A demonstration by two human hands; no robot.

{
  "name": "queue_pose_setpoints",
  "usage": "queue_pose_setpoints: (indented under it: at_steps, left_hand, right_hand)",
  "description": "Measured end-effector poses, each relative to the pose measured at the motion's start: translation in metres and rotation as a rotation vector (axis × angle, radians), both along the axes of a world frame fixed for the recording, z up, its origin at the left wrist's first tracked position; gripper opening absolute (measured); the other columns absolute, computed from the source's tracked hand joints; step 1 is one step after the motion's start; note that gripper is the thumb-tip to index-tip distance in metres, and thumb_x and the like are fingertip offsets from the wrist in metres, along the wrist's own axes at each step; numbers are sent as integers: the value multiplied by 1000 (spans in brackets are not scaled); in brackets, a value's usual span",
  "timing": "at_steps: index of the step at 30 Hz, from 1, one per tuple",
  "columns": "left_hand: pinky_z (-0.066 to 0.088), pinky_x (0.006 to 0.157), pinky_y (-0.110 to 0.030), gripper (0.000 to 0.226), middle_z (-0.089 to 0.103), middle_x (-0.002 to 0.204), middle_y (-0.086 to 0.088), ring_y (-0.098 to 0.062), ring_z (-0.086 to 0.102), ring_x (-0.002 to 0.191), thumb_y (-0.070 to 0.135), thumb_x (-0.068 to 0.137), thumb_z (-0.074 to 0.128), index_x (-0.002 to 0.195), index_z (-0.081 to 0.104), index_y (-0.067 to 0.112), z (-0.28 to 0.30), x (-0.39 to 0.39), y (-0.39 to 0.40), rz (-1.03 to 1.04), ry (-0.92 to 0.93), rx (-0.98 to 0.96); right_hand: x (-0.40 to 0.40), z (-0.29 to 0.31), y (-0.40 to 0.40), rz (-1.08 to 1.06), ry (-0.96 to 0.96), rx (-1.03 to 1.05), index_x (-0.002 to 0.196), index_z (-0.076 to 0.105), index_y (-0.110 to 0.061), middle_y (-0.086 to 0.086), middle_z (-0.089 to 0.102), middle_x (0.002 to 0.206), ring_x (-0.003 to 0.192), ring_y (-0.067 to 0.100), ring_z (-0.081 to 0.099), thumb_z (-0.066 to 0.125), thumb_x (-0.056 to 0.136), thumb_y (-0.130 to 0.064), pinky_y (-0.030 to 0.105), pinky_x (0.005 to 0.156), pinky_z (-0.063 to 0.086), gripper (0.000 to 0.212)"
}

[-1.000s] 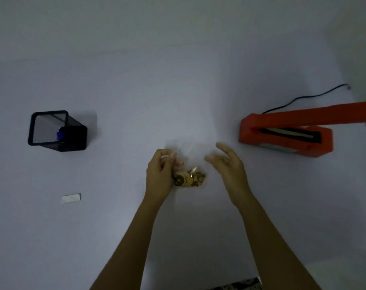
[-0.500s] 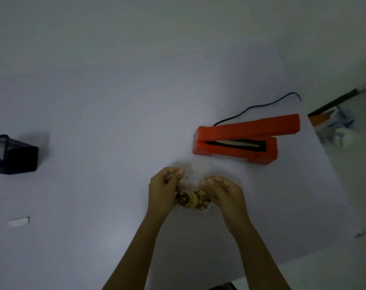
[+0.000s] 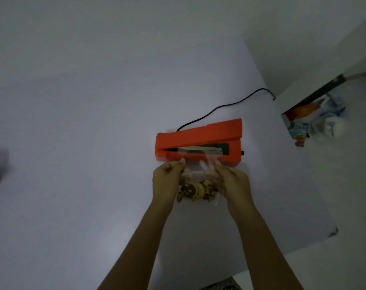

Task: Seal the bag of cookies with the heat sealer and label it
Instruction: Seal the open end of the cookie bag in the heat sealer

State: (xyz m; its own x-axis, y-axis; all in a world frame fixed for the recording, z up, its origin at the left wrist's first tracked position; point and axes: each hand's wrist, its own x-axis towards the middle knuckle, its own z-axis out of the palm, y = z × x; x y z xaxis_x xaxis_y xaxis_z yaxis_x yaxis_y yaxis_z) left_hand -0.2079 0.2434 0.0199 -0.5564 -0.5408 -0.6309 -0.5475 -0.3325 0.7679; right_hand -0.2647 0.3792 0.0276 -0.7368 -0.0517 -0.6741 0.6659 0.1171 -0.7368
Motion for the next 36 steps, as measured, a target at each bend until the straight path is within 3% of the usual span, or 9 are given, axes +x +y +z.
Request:
queue_pose_setpoints:
  at_steps: [5,10,22,26,29,31,34,36]
  left_hand:
    - [55,63,-34,24,73,74,-10,-24,69,67,23,92,59,76,72,13,-2,-6,4,10,-6,-15]
    - [50,52,-18,20,72,72,-4,-13,67,61,19,93,57,83,70,8,3,-6,7,31,76,-46]
    - [54,60,-26,23,72,74,-3,-17,67,66,27,92,61,78,69,10,-8,-12,-3,3,39,42]
    - [54,55,-27,22,75,72,-4,-19,69,65,30,87,67,81,74,10,-8,-11,-1,-74,64,72]
    - [54,62,-33,29,76,75,-6,-25,70,70,31,87,67,86,72,2,-12,-10,-1,-87,64,75]
    - [53,56,-29,30,74,67,-4,-21,68,63,28,88,67,82,69,-1,-11,-9,-2,-86,71,63]
    - [47,49,-28,40,66,73,-27,-29,59,60,29,86,70,80,64,-10,-14,-8,-2,-65,97,16]
    - [48,51,-28,38,65,74,-29,-29,60,62,27,86,70,81,65,-11,-15,-8,-1,-53,111,6]
  right_hand:
    - [-11,0,-1,27,11,15,85,74,-15,8,77,84,83,22,73,63,90,-26,30,74,54,16]
    - [-12,3,2,7,4,-55,88,74,-10,9,77,81,79,21,74,62,91,-23,30,75,55,17]
    - [-14,3,-6,22,-7,-15,84,71,-15,4,76,78,69,12,73,61,92,-19,24,65,54,14]
    - [-14,4,-7,3,-2,-14,86,71,-12,4,76,81,67,9,72,61,93,-19,18,57,54,14]
    - [-14,2,-8,-9,-5,-4,88,72,-12,8,76,85,74,13,74,62,92,-20,23,66,57,14]
    - [-14,1,-8,-9,-14,-3,88,72,-13,8,77,87,78,16,74,63,92,-22,27,71,57,14]
    - [-13,1,-9,-11,-12,-19,85,71,-13,7,77,84,77,16,74,62,92,-23,24,67,56,14]
    - [-14,1,-10,-16,-4,-20,85,72,-13,7,77,83,76,16,74,64,91,-23,25,67,56,14]
